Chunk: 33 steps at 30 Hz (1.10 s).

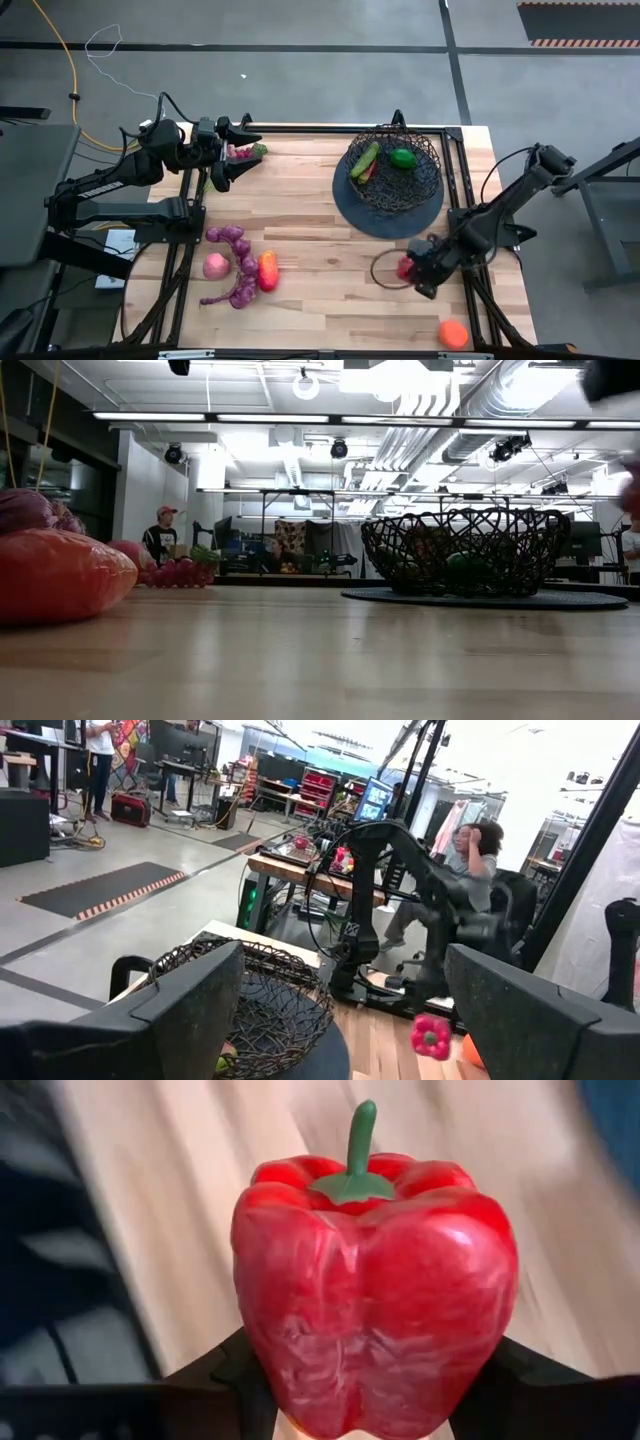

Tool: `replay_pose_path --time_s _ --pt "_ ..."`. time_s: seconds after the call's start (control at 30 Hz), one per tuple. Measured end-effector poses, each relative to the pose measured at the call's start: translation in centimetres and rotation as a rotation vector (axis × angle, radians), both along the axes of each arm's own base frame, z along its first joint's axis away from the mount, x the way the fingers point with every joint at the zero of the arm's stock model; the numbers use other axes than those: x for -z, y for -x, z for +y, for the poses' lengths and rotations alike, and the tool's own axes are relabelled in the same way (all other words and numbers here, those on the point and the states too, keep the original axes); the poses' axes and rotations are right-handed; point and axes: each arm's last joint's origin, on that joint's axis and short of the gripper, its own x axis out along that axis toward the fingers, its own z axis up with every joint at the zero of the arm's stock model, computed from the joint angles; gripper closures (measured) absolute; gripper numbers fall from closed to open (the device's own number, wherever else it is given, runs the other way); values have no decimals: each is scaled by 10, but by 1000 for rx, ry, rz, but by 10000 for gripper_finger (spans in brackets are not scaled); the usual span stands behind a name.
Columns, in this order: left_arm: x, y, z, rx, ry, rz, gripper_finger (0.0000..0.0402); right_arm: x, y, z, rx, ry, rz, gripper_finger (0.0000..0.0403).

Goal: Build produce basket
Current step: Put the bell pepper into the wire basket

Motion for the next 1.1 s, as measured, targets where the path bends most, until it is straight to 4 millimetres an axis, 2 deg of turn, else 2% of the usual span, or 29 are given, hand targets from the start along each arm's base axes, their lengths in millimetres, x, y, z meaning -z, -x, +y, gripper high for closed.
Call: replay_pose_path --time_s 0.1,0.2,0.3,0.5,0.6,0.7,0.87,1.0,1.1 --pt "0 0 0 0 1 0 67 -32 -24 -10 98 38 -238 203" --pt "0 0 0 0 0 -1 67 -64 -48 -31 180 172 -444 187" --pt "-1 0 0 0 0 -5 67 -98 -67 -56 184 311 -611 180" --pt "-1 0 0 12 20 -15 67 -150 -81 -106 143 567 -775 178" --pt "-3 -1 -3 52 8 -33 67 -162 -84 -126 108 579 -838 178" --pt "-5 -2 -6 80 -43 -43 67 -165 -85 -142 86 545 -879 177" --pt "-5 -5 -13 39 -171 -9 76 -165 -85 -156 80 533 -882 177" --pt "-4 -8 -21 35 -218 14 116 -166 -85 -157 77 536 -889 176" --pt "-2 -9 -26 69 -210 22 177 -166 -85 -157 77 536 -889 176"
